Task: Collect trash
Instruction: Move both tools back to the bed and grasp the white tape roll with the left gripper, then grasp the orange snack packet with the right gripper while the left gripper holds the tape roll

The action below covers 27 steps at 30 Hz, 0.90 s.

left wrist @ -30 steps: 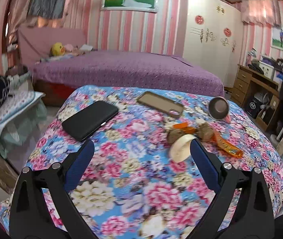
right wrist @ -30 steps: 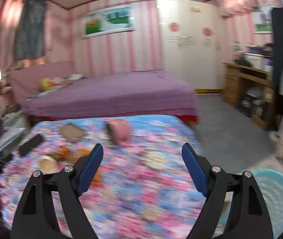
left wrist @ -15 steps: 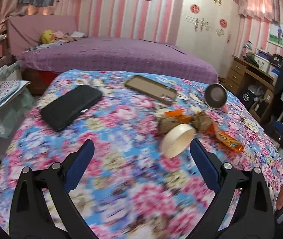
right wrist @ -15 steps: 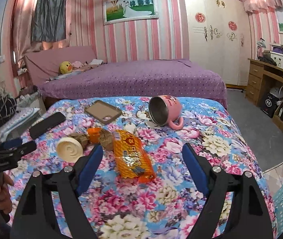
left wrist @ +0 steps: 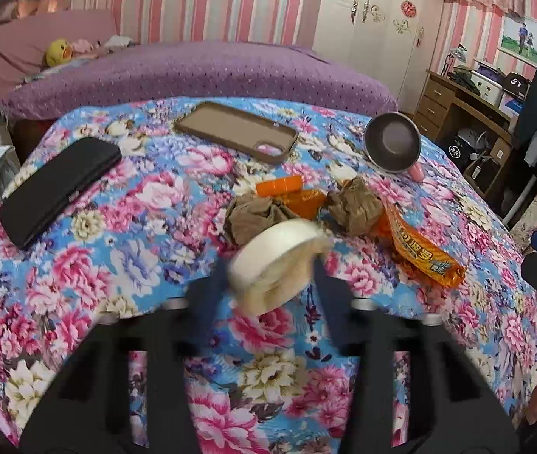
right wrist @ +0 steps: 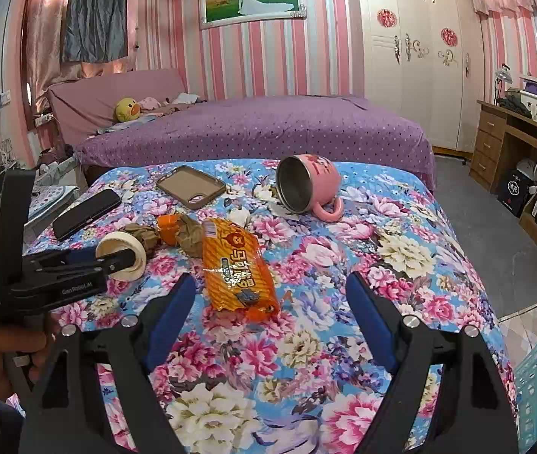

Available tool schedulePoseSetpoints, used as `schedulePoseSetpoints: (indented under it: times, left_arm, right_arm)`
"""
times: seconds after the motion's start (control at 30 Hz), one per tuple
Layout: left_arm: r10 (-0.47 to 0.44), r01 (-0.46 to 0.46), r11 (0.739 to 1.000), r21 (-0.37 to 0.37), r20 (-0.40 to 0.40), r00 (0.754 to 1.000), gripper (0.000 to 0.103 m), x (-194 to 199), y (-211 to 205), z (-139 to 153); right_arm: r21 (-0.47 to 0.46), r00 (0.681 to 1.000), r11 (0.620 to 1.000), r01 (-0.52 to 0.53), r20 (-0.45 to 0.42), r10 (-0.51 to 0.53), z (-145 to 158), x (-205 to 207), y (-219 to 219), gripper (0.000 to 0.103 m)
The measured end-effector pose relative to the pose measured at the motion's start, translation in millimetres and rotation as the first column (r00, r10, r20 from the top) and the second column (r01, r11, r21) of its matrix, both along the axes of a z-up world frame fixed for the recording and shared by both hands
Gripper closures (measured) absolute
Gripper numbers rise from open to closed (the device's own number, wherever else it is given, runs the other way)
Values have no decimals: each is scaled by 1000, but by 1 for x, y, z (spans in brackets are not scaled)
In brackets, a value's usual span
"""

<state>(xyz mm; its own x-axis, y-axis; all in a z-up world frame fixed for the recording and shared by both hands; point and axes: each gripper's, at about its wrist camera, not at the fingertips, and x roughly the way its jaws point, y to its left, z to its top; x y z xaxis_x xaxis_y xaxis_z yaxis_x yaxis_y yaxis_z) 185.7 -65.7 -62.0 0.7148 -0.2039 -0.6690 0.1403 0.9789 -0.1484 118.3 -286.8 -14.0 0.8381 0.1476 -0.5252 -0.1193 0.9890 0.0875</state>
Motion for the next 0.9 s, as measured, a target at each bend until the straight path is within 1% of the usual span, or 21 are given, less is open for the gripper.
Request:
schedulePoseSetpoints:
  times: [0.03,0.07,0.17,0.2,0.27,0.37,0.5,0.57,0.63,0.67,0.73,0.83,0.9]
  left_arm:
    - [-8,8,1000,-16,-6,1000,86,-1,2,0]
    - [-16,16,999,-27,-5,1000,90,-3,3,1]
    - [-44,44,999,-30,12,999,90,-13,3,5]
    - [-48,48,999,-22,23,999,90,-16,3,8]
    - [-52,54,998,-34,53,997,90,-25,8,15]
    - [-25,29,998,-48,86,996,90,-37,22,24]
    - [25,-19,999,-46,123,992,90,-50,45,33]
    - [38,-34,999,-38,130,991,90,-55,56,35]
    - [64,-65,998,-1,142,988,90,-60,64,37]
    - [71,-72,997,2,144,987,90,-60,68,38]
    - [88,-88,996,-4,146,985,90,-61,78,39]
    - [109,-109,994,-13,131,985,90,-56,86,37]
    - [111,-109,994,-21,118,987,90,-54,86,35]
  right_arm:
    - [2,1000,1000,-5,-4,5,-1,1,0,23]
    - [1,1000,1000,-7,-4,7,-1,1,1,23]
    - [-6,1000,1000,-12,-4,12,-1,1,6,23]
    - [-5,1000,1000,-13,-3,13,-1,1,7,23]
    - [-8,1000,1000,-16,-1,16,-1,1,12,23]
    - [-15,1000,1000,-19,0,19,-2,2,20,23]
    - [-24,1000,999,-24,-1,24,-3,4,30,23]
    - [-22,1000,999,-28,-4,28,-3,6,35,23]
    - [-20,999,999,-32,-9,32,-5,11,39,23]
    - [-25,999,999,-31,-13,31,-6,14,41,23]
    - [-25,999,999,-21,-29,21,-9,22,41,23]
    - [17,997,1000,-1,-73,2,-15,38,38,23]
    - [9,994,1000,-1,-110,2,-21,52,41,23]
